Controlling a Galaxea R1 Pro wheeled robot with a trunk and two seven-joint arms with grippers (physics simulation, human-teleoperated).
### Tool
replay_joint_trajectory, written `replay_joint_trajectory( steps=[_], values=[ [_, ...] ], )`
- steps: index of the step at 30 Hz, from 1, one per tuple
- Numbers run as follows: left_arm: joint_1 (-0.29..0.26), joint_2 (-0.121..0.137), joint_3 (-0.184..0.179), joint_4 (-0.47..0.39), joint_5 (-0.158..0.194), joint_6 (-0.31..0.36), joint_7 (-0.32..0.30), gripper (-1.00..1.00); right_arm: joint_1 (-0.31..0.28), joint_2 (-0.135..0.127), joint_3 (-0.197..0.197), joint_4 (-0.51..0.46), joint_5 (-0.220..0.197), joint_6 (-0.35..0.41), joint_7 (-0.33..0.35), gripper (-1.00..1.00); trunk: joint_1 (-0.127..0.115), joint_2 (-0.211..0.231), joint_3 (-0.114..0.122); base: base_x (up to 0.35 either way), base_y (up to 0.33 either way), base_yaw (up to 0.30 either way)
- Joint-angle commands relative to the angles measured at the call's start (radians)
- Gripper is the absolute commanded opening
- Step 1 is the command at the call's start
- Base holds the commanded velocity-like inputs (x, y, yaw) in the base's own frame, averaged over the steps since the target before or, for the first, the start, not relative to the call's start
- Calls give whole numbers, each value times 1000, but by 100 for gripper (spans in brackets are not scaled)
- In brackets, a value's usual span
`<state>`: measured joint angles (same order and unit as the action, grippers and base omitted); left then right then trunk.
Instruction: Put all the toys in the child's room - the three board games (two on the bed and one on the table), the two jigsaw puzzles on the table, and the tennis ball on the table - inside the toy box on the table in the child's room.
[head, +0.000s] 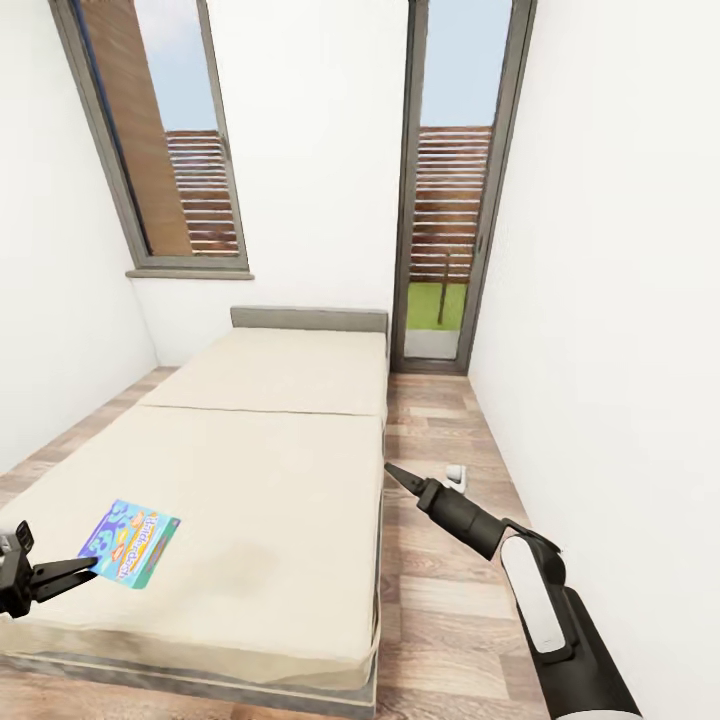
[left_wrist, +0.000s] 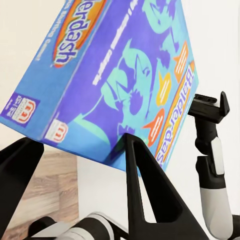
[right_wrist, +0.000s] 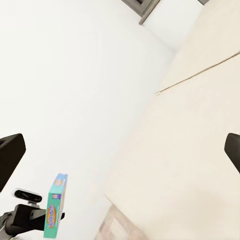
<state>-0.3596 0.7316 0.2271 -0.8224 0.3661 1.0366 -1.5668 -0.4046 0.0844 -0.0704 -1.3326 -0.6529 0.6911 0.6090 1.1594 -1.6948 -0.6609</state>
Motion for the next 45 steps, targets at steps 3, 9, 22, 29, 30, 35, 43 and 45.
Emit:
replay_joint_trajectory(
  steps=[3, 9, 22, 29, 30, 35, 43, 45],
  values=[
    [-1, 0, 0, 0, -1, 11, -4, -100, 0, 3, 1, 0, -2, 7, 1, 100, -12, 21, 11, 0, 0, 263],
    [-1, 0, -1, -3, -1, 11, -4, -100, 0, 0, 39, 0, -1, 5, -2, 100, -35, 63, 32, 0, 0, 275],
    [-1, 2, -2, -24, -5, 11, -4, -100, -1, -2, 53, 1, -1, 4, -4, 100, -85, 154, 73, 0, 0, 282],
    [-1, 1, 0, -24, -5, 11, -4, -100, -1, 0, 53, 3, 1, 4, -5, 100, -111, 203, 95, 0, 0, 286],
    [-1, 1, 0, -24, -6, 11, -4, -100, -1, -1, 53, 3, 4, 4, -5, 100, -115, 210, 98, 0, 0, 288],
    [-1, 1, 0, -24, -6, 11, -4, -100, -1, 5, 52, 2, 44, 5, -5, 100, -134, 245, 113, 0, 0, 288],
    [-1, 1, 0, -24, -6, 11, -4, -100, 0, 7, 51, 1, 64, 5, -5, 100, -165, 301, 138, 0, 0, 289],
    [-1, 0, 0, -24, -6, 11, -4, -100, 0, 5, 51, 1, 65, 5, -4, 100, -173, 315, 145, 0, 0, 291]
  ],
)
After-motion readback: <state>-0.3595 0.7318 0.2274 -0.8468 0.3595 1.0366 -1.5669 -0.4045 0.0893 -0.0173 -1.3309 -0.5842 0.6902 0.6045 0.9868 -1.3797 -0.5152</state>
